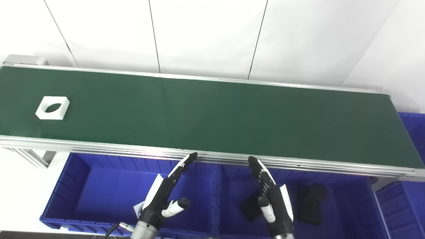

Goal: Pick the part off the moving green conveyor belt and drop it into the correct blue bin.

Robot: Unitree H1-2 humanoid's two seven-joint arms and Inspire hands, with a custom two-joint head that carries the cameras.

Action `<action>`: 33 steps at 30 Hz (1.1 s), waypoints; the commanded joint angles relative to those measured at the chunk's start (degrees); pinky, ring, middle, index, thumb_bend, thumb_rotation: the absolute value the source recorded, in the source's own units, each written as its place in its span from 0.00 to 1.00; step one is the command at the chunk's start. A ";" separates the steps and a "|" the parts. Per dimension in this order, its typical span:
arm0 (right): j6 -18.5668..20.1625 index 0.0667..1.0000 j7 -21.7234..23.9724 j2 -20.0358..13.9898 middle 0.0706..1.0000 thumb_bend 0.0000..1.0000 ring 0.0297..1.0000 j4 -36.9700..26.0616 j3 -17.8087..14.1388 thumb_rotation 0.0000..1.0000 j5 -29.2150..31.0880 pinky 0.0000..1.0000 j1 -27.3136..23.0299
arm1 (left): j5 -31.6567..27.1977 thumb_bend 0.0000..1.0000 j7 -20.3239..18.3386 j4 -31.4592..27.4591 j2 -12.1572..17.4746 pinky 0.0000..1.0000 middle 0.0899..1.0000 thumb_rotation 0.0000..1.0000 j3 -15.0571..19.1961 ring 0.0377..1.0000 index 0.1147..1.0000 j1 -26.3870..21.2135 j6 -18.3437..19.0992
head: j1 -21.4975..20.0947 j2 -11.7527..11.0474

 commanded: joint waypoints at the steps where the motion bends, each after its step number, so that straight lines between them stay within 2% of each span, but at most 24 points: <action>1: -2.12 0.89 0.17 0.09 0.90 0.87 0.91 -1.34 0.14 1.00 0.15 0.90 -0.71 | -0.82 0.93 0.72 -0.79 0.24 0.93 0.93 1.00 -0.16 0.95 0.92 -0.69 -2.36 | 0.05 0.00; 17: -2.12 0.89 0.25 0.01 0.90 0.86 0.91 -0.92 0.26 0.99 0.41 0.90 -0.82 | -1.78 0.95 0.32 -0.36 0.07 0.94 0.93 1.00 -0.13 0.95 0.92 -0.62 -2.36 | 0.62 -0.57; 24: -2.12 0.89 0.63 -0.69 0.90 0.87 0.91 0.68 0.04 0.99 1.10 0.90 -1.16 | -2.10 0.95 0.82 1.80 -0.30 0.96 0.93 1.00 -1.20 0.95 0.92 -1.43 -2.40 | 5.14 -3.64; 28: -2.12 0.89 1.32 -1.18 0.90 0.87 0.91 2.07 -0.44 0.98 2.24 0.91 -1.53 | -0.67 0.95 3.18 3.76 -0.42 0.96 0.92 1.00 -2.85 0.94 0.92 -2.44 -2.41 | 8.44 -5.69; 33: -2.12 0.90 1.89 -1.67 0.91 0.85 0.92 3.35 -0.98 0.99 2.89 0.91 -2.12 | -0.31 0.93 6.17 5.91 -0.61 0.93 0.91 1.00 -5.08 0.93 0.90 -3.51 -2.41 | 11.36 -7.00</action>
